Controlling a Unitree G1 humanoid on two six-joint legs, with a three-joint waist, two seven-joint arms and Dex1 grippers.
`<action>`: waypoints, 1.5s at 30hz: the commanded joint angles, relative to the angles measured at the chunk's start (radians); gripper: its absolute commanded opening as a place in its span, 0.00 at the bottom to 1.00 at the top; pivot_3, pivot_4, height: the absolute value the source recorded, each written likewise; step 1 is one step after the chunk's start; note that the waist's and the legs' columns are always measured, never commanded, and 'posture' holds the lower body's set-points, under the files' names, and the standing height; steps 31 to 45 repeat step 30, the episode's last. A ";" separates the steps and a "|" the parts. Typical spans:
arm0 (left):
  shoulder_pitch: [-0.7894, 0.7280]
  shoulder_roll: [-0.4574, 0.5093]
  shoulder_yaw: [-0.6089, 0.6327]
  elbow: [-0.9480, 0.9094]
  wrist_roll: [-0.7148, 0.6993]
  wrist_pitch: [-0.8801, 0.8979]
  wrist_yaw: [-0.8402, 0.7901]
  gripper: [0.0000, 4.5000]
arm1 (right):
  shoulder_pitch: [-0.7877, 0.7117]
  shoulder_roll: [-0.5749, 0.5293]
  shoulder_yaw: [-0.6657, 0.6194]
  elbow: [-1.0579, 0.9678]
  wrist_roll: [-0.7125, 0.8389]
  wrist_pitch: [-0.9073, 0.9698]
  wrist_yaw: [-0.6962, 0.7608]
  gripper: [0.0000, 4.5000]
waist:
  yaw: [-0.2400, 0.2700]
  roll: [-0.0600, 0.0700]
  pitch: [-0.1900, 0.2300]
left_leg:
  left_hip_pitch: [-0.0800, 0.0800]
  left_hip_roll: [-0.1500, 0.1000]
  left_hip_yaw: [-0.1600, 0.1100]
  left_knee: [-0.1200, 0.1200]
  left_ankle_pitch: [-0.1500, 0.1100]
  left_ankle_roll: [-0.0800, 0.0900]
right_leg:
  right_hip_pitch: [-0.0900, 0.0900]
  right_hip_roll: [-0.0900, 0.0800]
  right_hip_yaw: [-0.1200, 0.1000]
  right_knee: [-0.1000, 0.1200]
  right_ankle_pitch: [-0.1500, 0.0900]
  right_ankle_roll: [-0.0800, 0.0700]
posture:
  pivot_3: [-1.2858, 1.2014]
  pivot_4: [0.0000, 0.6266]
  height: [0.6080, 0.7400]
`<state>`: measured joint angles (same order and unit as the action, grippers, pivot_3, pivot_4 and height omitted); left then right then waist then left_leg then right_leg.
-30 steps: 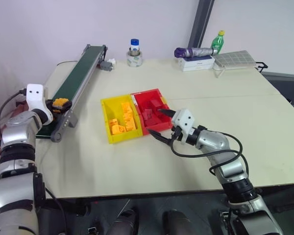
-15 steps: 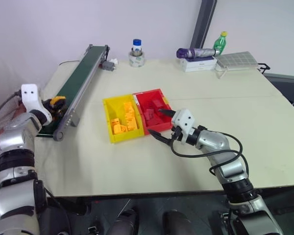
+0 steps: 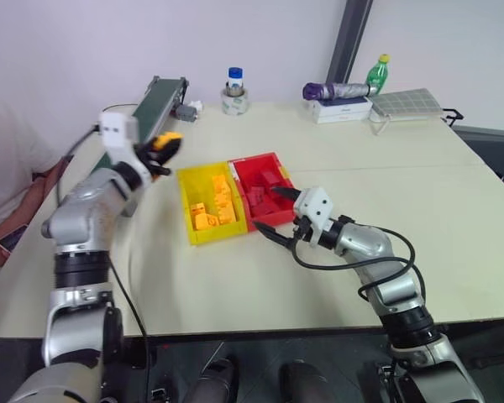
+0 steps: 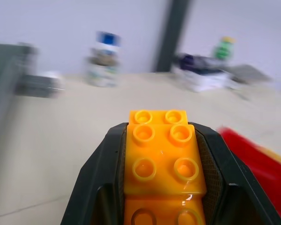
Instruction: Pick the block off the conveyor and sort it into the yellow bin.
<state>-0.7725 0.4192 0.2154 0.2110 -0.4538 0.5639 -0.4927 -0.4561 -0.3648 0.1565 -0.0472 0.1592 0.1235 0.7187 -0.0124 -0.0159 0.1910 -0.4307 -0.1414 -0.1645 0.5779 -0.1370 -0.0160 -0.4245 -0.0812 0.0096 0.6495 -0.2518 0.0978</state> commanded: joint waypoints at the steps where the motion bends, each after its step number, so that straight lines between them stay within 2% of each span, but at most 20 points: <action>1: 0.013 0.001 -0.029 -0.041 0.038 -0.016 0.016 0.30 | 0.003 -0.007 -0.021 -0.063 0.003 -0.004 -0.014 1.00 | -0.009 0.000 0.000 | 0.000 0.000 0.000 0.000 0.000 0.000 | 0.000 0.000 0.000 0.000 0.000 0.000 | 0.52 0.24 1.00; 3: 0.027 -0.007 -0.036 -0.043 0.036 -0.018 0.011 0.30 | 0.013 -0.014 -0.022 -0.070 0.002 -0.004 -0.018 1.00 | -0.010 0.000 0.000 | 0.001 0.001 0.001 -0.001 0.001 0.001 | -0.001 0.000 0.001 0.000 0.000 0.000 | 0.52 0.24 1.00; 4: 0.033 -0.017 -0.034 -0.046 0.028 -0.014 0.014 0.54 | 0.017 -0.015 -0.023 -0.073 0.003 -0.002 -0.020 1.00 | -0.009 0.000 0.000 | 0.002 0.001 0.001 -0.002 0.001 0.002 | -0.001 0.001 0.001 0.001 0.000 0.000 | 0.52 0.24 1.00; 8: 0.064 -0.038 -0.042 -0.097 -0.008 0.012 -0.015 0.95 | 0.021 -0.012 -0.021 -0.079 0.002 0.001 -0.027 1.00 | -0.002 0.000 0.000 | 0.002 0.001 0.001 -0.002 0.001 0.002 | 0.000 0.001 0.001 0.000 0.000 0.000 | 0.52 0.24 1.00; 9: 0.073 -0.034 -0.045 -0.114 -0.014 0.013 -0.031 0.99 | 0.020 -0.011 -0.019 -0.080 0.002 0.002 -0.029 1.00 | -0.001 0.000 0.000 | 0.002 0.001 0.001 -0.001 0.001 0.002 | 0.000 0.000 0.001 0.000 0.000 0.000 | 0.52 0.24 1.00; 14: 0.100 0.027 0.002 -0.167 -0.042 0.007 -0.089 0.99 | 0.016 -0.012 -0.017 -0.076 0.003 0.003 -0.027 1.00 | -0.002 0.000 0.000 | 0.002 0.001 0.001 -0.001 0.001 0.001 | 0.001 0.001 0.001 0.000 0.000 -0.001 | 0.52 0.24 1.00; 18: 0.147 0.136 0.006 -0.198 -0.049 0.023 -0.178 0.99 | 0.016 -0.010 -0.016 -0.076 0.005 0.002 -0.025 1.00 | -0.007 0.000 0.000 | 0.002 0.001 0.001 -0.002 0.001 0.001 | 0.000 0.001 0.001 0.000 0.000 -0.001 | 0.52 0.24 1.00; 21: 0.211 0.233 0.036 -0.250 -0.105 0.035 -0.296 0.99 | 0.016 -0.010 -0.014 -0.073 0.006 0.002 -0.022 1.00 | -0.008 0.000 0.000 | 0.002 0.001 0.001 -0.003 0.001 0.001 | -0.001 0.001 0.002 0.000 -0.001 -0.003 | 0.52 0.24 1.00; 25: 0.296 0.298 0.056 -0.281 -0.096 -0.015 -0.354 0.99 | 0.009 -0.023 -0.019 -0.065 0.009 -0.001 -0.006 1.00 | 0.001 0.001 0.000 | 0.002 0.001 0.001 -0.003 0.000 0.000 | 0.000 0.001 0.002 0.000 -0.002 -0.005 | 0.52 0.24 1.00; 30: 0.376 0.320 0.082 -0.277 -0.067 -0.088 -0.373 0.99 | -0.003 -0.032 -0.026 -0.058 0.012 0.000 0.008 1.00 | 0.002 0.001 0.000 | 0.002 0.001 0.001 -0.002 -0.001 0.000 | 0.000 0.000 0.002 -0.001 -0.002 -0.005 | 0.52 0.24 1.00; 45: 0.376 0.320 0.082 -0.277 -0.067 -0.088 -0.373 0.99 | -0.003 -0.032 -0.026 -0.058 0.012 0.000 0.008 1.00 | 0.002 0.001 0.000 | 0.002 0.001 0.001 -0.002 -0.001 0.000 | 0.000 0.000 0.002 -0.001 -0.002 -0.005 | 0.52 0.24 1.00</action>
